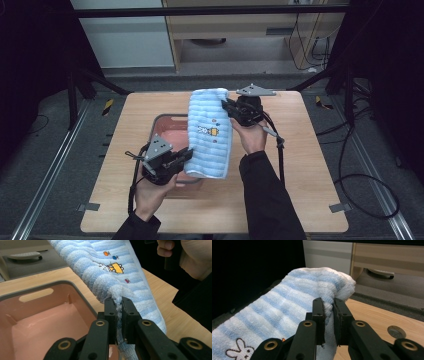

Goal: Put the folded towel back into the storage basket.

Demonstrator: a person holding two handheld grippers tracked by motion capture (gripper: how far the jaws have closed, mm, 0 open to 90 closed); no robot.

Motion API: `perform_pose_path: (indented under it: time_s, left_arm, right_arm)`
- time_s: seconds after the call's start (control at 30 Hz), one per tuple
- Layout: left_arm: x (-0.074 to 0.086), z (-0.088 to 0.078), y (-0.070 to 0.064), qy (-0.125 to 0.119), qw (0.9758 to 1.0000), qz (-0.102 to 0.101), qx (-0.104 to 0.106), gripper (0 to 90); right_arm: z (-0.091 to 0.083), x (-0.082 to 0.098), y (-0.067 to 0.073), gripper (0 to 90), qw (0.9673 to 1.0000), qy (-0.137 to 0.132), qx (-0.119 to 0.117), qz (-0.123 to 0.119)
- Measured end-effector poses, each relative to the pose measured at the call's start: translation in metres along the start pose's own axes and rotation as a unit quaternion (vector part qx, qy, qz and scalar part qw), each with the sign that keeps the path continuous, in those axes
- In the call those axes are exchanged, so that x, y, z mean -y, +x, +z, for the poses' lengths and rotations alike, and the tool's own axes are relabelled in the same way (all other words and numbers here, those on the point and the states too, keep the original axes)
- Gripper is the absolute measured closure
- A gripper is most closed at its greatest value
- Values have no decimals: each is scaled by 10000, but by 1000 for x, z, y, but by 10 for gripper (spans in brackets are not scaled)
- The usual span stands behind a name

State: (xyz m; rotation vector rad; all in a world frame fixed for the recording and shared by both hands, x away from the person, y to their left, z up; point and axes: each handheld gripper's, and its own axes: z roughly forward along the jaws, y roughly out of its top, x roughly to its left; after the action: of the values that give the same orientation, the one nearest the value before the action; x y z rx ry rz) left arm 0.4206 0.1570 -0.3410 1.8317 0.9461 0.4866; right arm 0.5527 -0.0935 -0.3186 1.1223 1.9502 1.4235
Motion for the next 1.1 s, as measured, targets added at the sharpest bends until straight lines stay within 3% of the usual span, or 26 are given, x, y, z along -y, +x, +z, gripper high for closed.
perform_pose_path:
  time_s: [0.6, 1.1]
  left_arm:
    - [13, -17, 35, -60, 9990, -177, -398, 842]
    - [21, -20, 59, 1, 9975, -387, -592, 842]
  right_arm:
    - [40, -5, 28, 810, 9998, 1, -198, -34]
    - [75, -6, 44, 809, 9993, 127, -351, -92]
